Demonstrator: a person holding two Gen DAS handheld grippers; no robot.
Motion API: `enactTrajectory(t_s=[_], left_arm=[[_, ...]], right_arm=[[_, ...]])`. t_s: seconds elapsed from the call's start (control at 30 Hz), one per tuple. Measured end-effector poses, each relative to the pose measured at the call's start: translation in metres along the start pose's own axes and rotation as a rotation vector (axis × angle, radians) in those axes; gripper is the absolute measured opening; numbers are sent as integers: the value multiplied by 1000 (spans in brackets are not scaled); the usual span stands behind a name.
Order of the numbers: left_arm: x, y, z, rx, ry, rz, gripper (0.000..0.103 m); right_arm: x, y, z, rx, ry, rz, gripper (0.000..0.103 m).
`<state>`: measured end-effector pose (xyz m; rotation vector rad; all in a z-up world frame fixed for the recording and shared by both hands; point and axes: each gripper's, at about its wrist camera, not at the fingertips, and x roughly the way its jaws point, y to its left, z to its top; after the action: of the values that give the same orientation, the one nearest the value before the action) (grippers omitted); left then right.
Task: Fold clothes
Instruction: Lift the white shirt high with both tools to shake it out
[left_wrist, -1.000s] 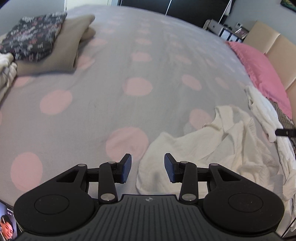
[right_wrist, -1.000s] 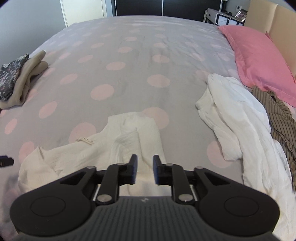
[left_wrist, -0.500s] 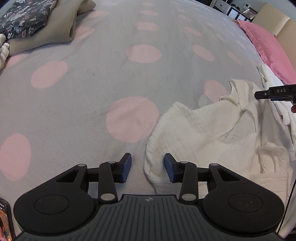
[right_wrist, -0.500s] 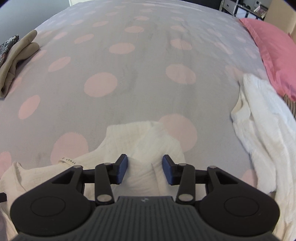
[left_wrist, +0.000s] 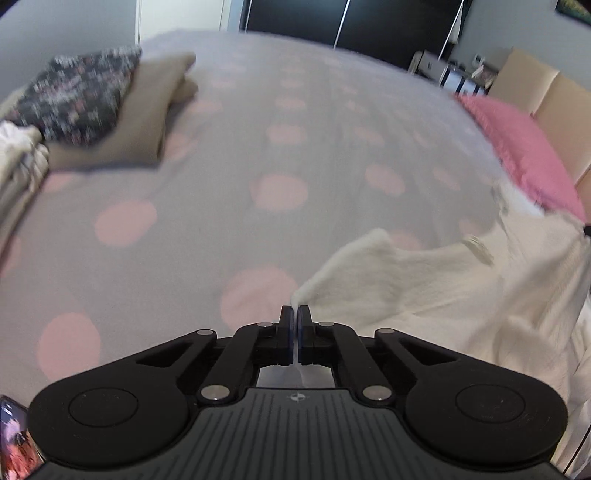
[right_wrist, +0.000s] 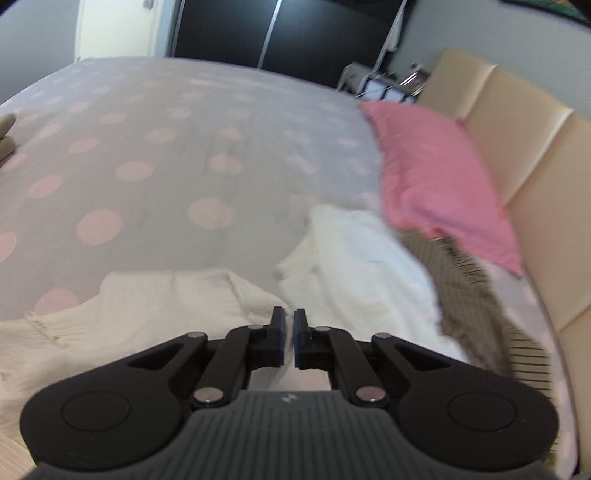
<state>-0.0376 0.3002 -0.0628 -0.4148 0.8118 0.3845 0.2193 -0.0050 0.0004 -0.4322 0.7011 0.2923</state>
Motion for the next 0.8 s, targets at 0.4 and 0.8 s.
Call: enactTrajectory(t_s=[0.4, 0.8], left_arm=[[-192, -24, 89, 56, -512, -79, 0], [-384, -48, 100, 106, -964, -137, 0]], right_arm=[[-238, -63, 36, 131, -518, -89, 5], [-419, -95, 14, 249, -885, -92, 4]])
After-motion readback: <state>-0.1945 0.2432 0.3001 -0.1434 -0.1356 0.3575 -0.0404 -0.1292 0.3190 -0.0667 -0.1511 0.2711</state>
